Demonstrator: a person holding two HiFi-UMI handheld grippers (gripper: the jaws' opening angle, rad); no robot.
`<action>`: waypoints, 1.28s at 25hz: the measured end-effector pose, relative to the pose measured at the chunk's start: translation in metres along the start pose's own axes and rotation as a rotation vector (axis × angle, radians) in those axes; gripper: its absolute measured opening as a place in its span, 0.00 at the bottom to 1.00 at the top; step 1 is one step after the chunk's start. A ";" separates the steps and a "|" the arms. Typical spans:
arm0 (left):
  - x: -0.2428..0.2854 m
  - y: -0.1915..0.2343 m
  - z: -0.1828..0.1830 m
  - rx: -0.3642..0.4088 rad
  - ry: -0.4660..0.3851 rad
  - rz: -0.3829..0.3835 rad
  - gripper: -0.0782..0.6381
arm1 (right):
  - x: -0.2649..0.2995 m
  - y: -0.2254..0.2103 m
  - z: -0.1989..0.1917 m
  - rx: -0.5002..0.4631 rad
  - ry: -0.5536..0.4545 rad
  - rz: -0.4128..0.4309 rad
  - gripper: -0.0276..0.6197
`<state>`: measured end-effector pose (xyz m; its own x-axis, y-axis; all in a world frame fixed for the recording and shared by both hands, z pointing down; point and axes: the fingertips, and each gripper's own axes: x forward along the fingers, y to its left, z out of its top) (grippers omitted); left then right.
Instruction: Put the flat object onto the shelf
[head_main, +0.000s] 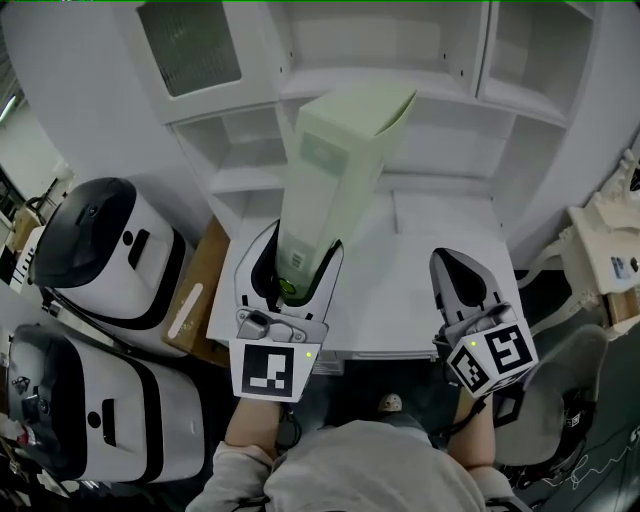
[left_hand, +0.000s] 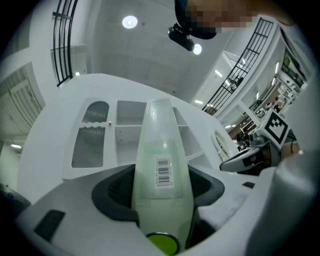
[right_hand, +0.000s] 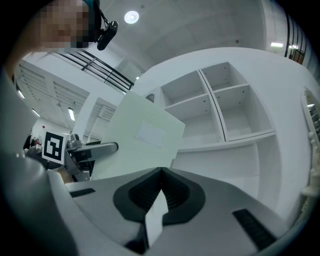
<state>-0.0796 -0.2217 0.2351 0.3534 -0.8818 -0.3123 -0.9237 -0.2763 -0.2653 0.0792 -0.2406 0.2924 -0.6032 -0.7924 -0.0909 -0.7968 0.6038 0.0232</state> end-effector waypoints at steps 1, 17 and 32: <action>0.005 -0.002 0.001 0.026 0.004 0.000 0.52 | 0.001 -0.005 0.000 -0.002 -0.001 0.008 0.06; 0.074 -0.042 0.044 0.738 0.023 -0.039 0.51 | 0.016 -0.068 0.012 -0.011 -0.041 0.119 0.06; 0.141 -0.070 0.047 1.197 0.040 -0.110 0.51 | 0.016 -0.110 0.014 -0.015 -0.053 0.157 0.06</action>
<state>0.0417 -0.3082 0.1664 0.3975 -0.8929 -0.2114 -0.1585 0.1602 -0.9743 0.1575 -0.3182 0.2741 -0.7177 -0.6827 -0.1372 -0.6938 0.7180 0.0562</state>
